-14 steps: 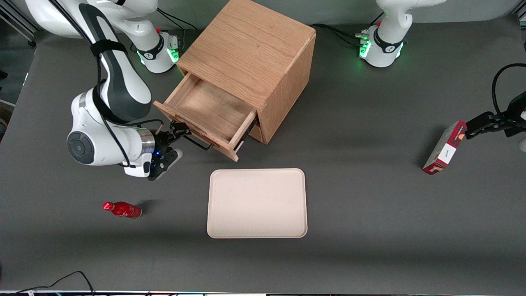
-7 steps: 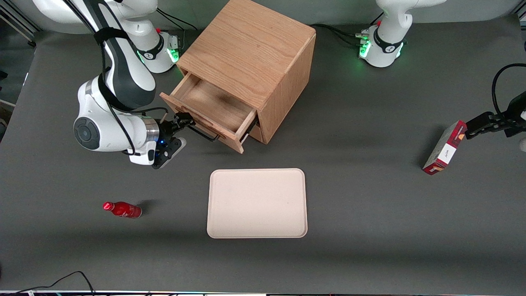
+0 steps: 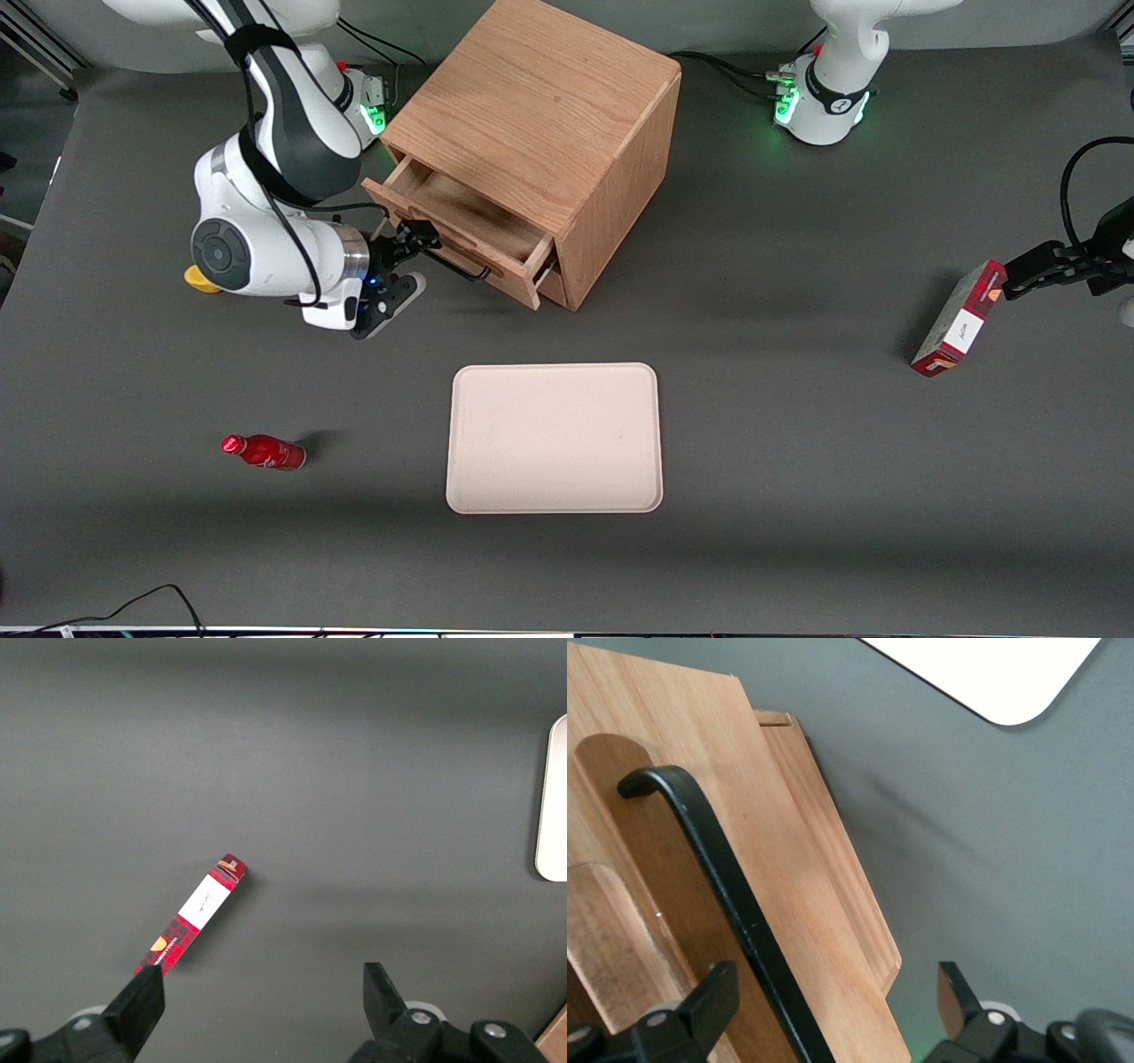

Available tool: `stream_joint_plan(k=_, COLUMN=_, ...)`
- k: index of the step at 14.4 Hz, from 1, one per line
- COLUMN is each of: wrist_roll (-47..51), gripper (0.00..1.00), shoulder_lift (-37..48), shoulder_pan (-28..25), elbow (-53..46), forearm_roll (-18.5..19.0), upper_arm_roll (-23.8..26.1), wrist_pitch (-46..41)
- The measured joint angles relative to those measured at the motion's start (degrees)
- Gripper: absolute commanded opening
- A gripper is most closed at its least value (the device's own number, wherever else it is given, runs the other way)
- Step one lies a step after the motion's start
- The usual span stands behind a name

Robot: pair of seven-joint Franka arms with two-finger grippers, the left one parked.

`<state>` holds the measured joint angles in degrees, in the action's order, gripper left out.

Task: Close top drawer
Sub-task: 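Push the drawer front with the right gripper into the cabinet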

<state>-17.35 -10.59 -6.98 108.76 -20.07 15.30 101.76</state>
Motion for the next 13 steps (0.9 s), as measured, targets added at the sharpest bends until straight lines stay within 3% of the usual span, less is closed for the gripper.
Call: stream_joint_plan(k=13, wrist_roll=2.7, gripper=1.00, shoulder_lift=5.9, shoulder_pan=0.0, elbow=8.9, forearm_roll=-3.0, upper_arm_roll=3.4, wrist_pitch=4.9)
